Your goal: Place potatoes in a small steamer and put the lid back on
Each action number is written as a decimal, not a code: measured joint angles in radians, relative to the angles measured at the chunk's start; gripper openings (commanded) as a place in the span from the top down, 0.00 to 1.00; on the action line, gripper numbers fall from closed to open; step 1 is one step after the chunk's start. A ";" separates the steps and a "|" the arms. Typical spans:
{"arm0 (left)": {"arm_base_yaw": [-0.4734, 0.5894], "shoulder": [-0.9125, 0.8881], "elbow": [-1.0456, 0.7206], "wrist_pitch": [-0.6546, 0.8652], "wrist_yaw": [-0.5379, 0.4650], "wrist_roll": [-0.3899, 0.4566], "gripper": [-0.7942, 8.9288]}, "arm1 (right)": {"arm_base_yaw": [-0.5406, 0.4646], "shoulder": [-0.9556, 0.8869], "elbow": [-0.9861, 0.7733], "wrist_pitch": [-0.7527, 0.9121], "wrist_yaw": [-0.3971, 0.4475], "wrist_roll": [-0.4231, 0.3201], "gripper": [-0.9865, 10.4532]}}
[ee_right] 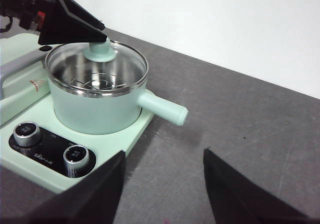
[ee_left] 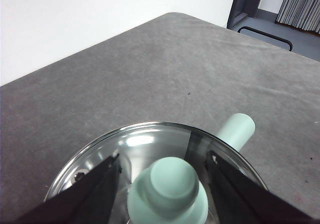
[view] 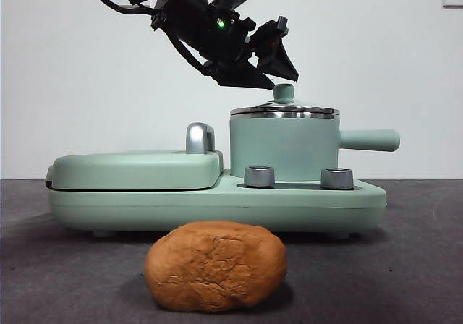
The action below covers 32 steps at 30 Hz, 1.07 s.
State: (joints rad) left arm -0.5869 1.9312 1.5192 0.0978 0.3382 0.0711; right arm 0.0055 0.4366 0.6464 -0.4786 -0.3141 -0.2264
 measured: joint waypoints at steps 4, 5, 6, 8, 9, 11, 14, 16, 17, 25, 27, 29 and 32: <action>0.000 0.002 0.000 -0.006 0.000 0.015 0.63 | 0.000 0.000 0.000 -0.001 0.000 0.000 0.70; 0.000 0.003 0.000 -0.009 0.000 0.016 0.63 | 0.000 0.000 0.000 -0.001 0.000 0.000 0.70; 0.000 0.003 0.000 -0.008 0.000 0.016 0.63 | 0.000 0.000 0.000 -0.001 0.000 0.000 0.70; -0.001 0.006 0.000 -0.010 0.000 0.018 0.63 | 0.000 0.000 0.000 -0.001 0.002 0.000 0.70; -0.002 0.007 0.000 -0.010 0.000 0.018 0.63 | 0.000 0.000 0.000 -0.001 0.003 0.000 0.70; -0.004 0.010 0.000 -0.011 0.000 0.018 0.63 | 0.000 0.000 0.000 -0.001 0.004 0.000 0.70; -0.007 0.019 0.000 -0.011 0.001 0.018 0.63 | 0.000 0.000 0.000 -0.001 0.004 0.000 0.70; -0.007 0.027 0.000 -0.012 0.001 0.018 0.63 | 0.000 0.000 0.000 -0.001 0.004 0.000 0.70; -0.007 0.031 0.000 -0.012 0.001 0.018 0.63 | 0.000 0.000 0.000 -0.001 0.004 0.000 0.70; -0.010 0.034 0.000 -0.010 0.000 0.018 0.80 | 0.000 0.000 0.000 -0.001 0.014 0.000 0.70; -0.011 0.034 0.000 -0.009 0.002 0.019 0.90 | 0.000 0.000 0.000 -0.001 0.027 0.000 0.70; -0.011 0.034 0.000 -0.008 0.001 0.034 0.91 | 0.000 0.000 0.000 -0.001 0.029 0.000 0.70; -0.011 0.034 0.000 -0.007 0.001 0.051 0.91 | 0.000 0.000 0.000 -0.001 0.029 0.000 0.70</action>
State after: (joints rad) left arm -0.5980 1.9656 1.5196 0.0906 0.3393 0.1223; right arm 0.0055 0.4366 0.6464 -0.4797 -0.2852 -0.2264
